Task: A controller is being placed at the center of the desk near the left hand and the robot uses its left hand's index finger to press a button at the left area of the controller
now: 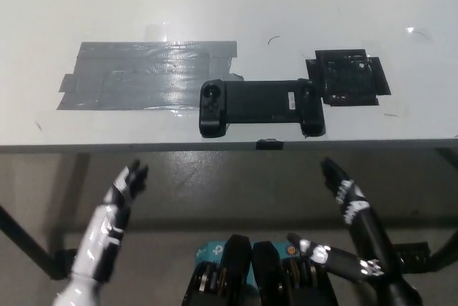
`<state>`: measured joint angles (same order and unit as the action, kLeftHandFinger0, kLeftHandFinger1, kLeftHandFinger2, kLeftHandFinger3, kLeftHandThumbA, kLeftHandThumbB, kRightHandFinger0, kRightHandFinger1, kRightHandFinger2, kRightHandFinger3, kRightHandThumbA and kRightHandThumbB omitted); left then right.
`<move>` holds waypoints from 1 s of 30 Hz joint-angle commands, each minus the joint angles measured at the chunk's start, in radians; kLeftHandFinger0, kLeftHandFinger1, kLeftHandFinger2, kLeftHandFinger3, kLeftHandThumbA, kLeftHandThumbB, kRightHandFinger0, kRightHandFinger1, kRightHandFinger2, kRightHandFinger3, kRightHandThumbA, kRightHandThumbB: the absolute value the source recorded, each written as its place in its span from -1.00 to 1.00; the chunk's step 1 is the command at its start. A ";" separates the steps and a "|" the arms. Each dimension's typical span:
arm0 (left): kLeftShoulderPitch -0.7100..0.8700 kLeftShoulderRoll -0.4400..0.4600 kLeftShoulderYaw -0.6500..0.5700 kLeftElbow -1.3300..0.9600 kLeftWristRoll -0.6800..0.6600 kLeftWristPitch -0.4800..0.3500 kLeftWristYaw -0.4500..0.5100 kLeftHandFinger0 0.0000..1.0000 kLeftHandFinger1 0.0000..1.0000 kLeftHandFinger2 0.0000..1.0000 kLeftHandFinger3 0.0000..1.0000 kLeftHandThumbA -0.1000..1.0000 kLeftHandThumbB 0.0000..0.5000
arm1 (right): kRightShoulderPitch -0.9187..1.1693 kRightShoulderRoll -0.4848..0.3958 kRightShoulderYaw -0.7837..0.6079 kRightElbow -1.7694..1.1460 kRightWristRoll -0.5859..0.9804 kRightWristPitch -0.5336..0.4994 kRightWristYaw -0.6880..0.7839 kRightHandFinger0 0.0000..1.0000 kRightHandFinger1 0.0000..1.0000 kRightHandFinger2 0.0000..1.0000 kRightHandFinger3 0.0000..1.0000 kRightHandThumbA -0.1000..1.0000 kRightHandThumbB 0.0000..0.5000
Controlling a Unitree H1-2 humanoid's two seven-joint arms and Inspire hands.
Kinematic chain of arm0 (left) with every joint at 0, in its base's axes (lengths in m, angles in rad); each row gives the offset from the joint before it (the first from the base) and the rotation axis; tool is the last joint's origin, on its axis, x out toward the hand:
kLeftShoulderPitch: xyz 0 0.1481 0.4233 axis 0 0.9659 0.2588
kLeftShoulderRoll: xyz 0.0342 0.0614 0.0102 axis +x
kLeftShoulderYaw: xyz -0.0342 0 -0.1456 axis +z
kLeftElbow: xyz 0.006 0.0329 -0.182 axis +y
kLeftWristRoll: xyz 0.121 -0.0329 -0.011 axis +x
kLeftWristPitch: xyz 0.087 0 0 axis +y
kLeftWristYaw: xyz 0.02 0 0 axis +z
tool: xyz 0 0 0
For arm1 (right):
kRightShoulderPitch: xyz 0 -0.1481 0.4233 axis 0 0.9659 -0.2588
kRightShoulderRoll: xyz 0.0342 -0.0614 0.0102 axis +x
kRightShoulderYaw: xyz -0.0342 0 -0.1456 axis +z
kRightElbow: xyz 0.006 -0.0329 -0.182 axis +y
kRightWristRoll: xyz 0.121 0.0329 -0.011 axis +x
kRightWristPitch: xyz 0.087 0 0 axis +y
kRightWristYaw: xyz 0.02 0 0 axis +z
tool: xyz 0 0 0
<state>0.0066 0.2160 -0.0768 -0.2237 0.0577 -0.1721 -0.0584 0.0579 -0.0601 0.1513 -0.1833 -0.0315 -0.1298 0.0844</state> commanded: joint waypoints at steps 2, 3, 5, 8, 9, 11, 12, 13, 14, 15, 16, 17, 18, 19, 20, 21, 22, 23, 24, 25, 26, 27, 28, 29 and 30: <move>-0.111 0.084 0.018 -0.082 -0.091 0.135 -0.095 0.61 0.65 0.63 1.00 1.00 -0.14 | 0.061 -0.009 -0.020 0.000 0.038 -0.016 0.011 1.00 1.00 1.00 1.00 0.73 -0.22; -0.113 0.086 0.017 -0.085 -0.094 0.141 -0.097 0.59 0.59 0.62 1.00 1.00 -0.12 | 0.065 -0.009 -0.020 0.001 0.038 -0.018 0.012 1.00 1.00 1.00 1.00 0.70 -0.26; -0.177 0.128 0.017 -0.095 -0.130 0.211 -0.136 0.28 0.27 0.45 1.00 1.00 0.00 | 0.073 -0.003 -0.017 0.018 0.034 -0.026 0.012 1.00 1.00 1.00 1.00 0.72 -0.21; -0.285 0.196 0.010 -0.075 -0.183 0.320 -0.212 -0.10 -0.08 0.18 1.00 1.00 0.04 | 0.074 -0.005 -0.010 0.035 0.028 -0.025 0.019 1.00 1.00 1.00 1.00 0.73 -0.21; -0.328 0.217 0.000 -0.048 -0.189 0.330 -0.242 -0.23 -0.22 0.03 1.00 1.00 0.09 | 0.068 -0.007 -0.011 0.042 0.030 -0.028 0.022 1.00 1.00 1.00 1.00 0.73 -0.21; -0.395 0.250 -0.019 0.005 -0.205 0.349 -0.293 -0.28 -0.61 -0.44 1.00 1.00 0.19 | 0.064 -0.010 -0.011 0.042 0.036 -0.022 0.028 1.00 1.00 1.00 1.00 0.71 -0.25; -0.424 0.260 -0.024 0.026 -0.230 0.382 -0.317 -0.37 -0.90 -0.73 1.00 1.00 0.29 | 0.064 -0.011 -0.010 0.042 0.036 -0.019 0.030 1.00 1.00 1.00 1.00 0.71 -0.24; -0.465 0.268 -0.027 0.062 -0.274 0.432 -0.350 -0.59 -0.99 -0.91 1.00 1.00 0.29 | 0.065 -0.013 -0.009 0.042 0.034 -0.016 0.032 1.00 1.00 1.00 1.00 0.70 -0.22; -0.503 0.267 -0.023 0.105 -0.323 0.479 -0.377 -0.93 -1.00 -1.00 1.00 1.00 0.43 | 0.066 -0.013 -0.007 0.043 0.032 -0.019 0.033 1.00 1.00 1.00 1.00 0.71 -0.20; -0.541 0.264 -0.017 0.147 -0.366 0.535 -0.401 -1.00 -1.00 -1.00 1.00 1.00 0.47 | 0.064 -0.013 -0.006 0.043 0.030 -0.021 0.035 1.00 1.00 1.00 1.00 0.71 -0.20; -0.576 0.266 -0.014 0.188 -0.389 0.567 -0.424 -1.00 -1.00 -1.00 1.00 1.00 0.43 | 0.062 -0.013 -0.004 0.047 0.029 -0.023 0.037 1.00 1.00 1.00 1.00 0.70 -0.18; -0.602 0.270 -0.014 0.218 -0.399 0.585 -0.441 -1.00 -1.00 -0.97 1.00 1.00 0.41 | 0.060 -0.010 -0.003 0.051 0.030 -0.026 0.037 1.00 1.00 1.00 1.00 0.70 -0.18; -0.618 0.275 -0.016 0.236 -0.401 0.588 -0.455 -0.90 -0.95 -0.83 1.00 1.00 0.39 | 0.057 -0.008 -0.002 0.053 0.028 -0.027 0.036 1.00 1.00 1.00 1.00 0.70 -0.18; -0.673 0.285 -0.020 0.307 -0.423 0.624 -0.506 -0.91 -0.93 -0.61 1.00 1.00 0.38 | 0.054 -0.005 -0.001 0.055 0.023 -0.028 0.035 1.00 1.00 1.00 1.00 0.70 -0.18; -0.702 0.291 -0.029 0.348 -0.442 0.639 -0.529 -0.99 -0.87 -0.38 1.00 1.00 0.43 | 0.053 -0.006 -0.002 0.055 0.022 -0.028 0.035 1.00 1.00 1.00 1.00 0.71 -0.16; -0.742 0.305 -0.054 0.412 -0.464 0.642 -0.556 -1.00 -0.82 -0.21 1.00 1.00 0.48 | 0.052 -0.007 -0.004 0.050 0.021 -0.022 0.035 1.00 1.00 1.00 1.00 0.72 -0.16; -0.785 0.321 -0.088 0.481 -0.479 0.642 -0.588 -1.00 -0.78 -0.15 1.00 1.00 0.59 | 0.051 -0.009 -0.005 0.046 0.022 -0.017 0.035 1.00 1.00 1.00 1.00 0.71 -0.15; -0.824 0.337 -0.123 0.544 -0.498 0.642 -0.626 -1.00 -0.77 -0.17 1.00 1.00 0.66 | 0.047 -0.011 -0.006 0.047 0.023 -0.014 0.036 1.00 1.00 1.00 1.00 0.70 -0.13; -0.851 0.349 -0.149 0.590 -0.513 0.642 -0.656 -1.00 -0.81 -0.24 1.00 1.00 0.69 | 0.045 -0.011 -0.007 0.047 0.021 -0.011 0.037 1.00 1.00 1.00 1.00 0.70 -0.13; -0.874 0.360 -0.174 0.627 -0.524 0.642 -0.682 -1.00 -0.82 -0.26 1.00 1.00 0.72 | 0.043 -0.010 -0.006 0.045 0.020 -0.009 0.036 1.00 1.00 1.00 1.00 0.68 -0.13; -0.910 0.371 -0.205 0.680 -0.506 0.642 -0.737 -1.00 -0.82 -0.26 1.00 1.00 0.75 | 0.039 -0.010 -0.005 0.047 0.018 -0.011 0.037 1.00 1.00 1.00 1.00 0.67 -0.14; -0.932 0.376 -0.225 0.709 -0.495 0.642 -0.770 -1.00 -0.86 -0.27 1.00 1.00 0.76 | 0.035 -0.010 -0.005 0.049 0.015 -0.012 0.036 1.00 1.00 1.00 1.00 0.67 -0.13; -0.962 0.378 -0.255 0.747 -0.481 0.642 -0.810 -1.00 -0.89 -0.27 1.00 1.00 0.75 | 0.032 -0.011 -0.004 0.053 0.011 -0.015 0.036 1.00 1.00 1.00 1.00 0.68 -0.11; -0.976 0.380 -0.273 0.766 -0.480 0.642 -0.826 -1.00 -0.88 -0.25 1.00 1.00 0.74 | 0.030 -0.010 -0.003 0.055 0.009 -0.017 0.036 1.00 1.00 1.00 1.00 0.68 -0.11; -0.985 0.383 -0.288 0.776 -0.482 0.642 -0.834 -1.00 -0.85 -0.19 1.00 1.00 0.74 | 0.028 -0.010 -0.002 0.056 0.009 -0.017 0.037 1.00 1.00 1.00 1.00 0.68 -0.11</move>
<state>-0.7797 0.5005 -0.2510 0.3982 -0.2990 0.3550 -0.5632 0.1219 -0.0709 0.1408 -0.1131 -0.0238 -0.1277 0.1030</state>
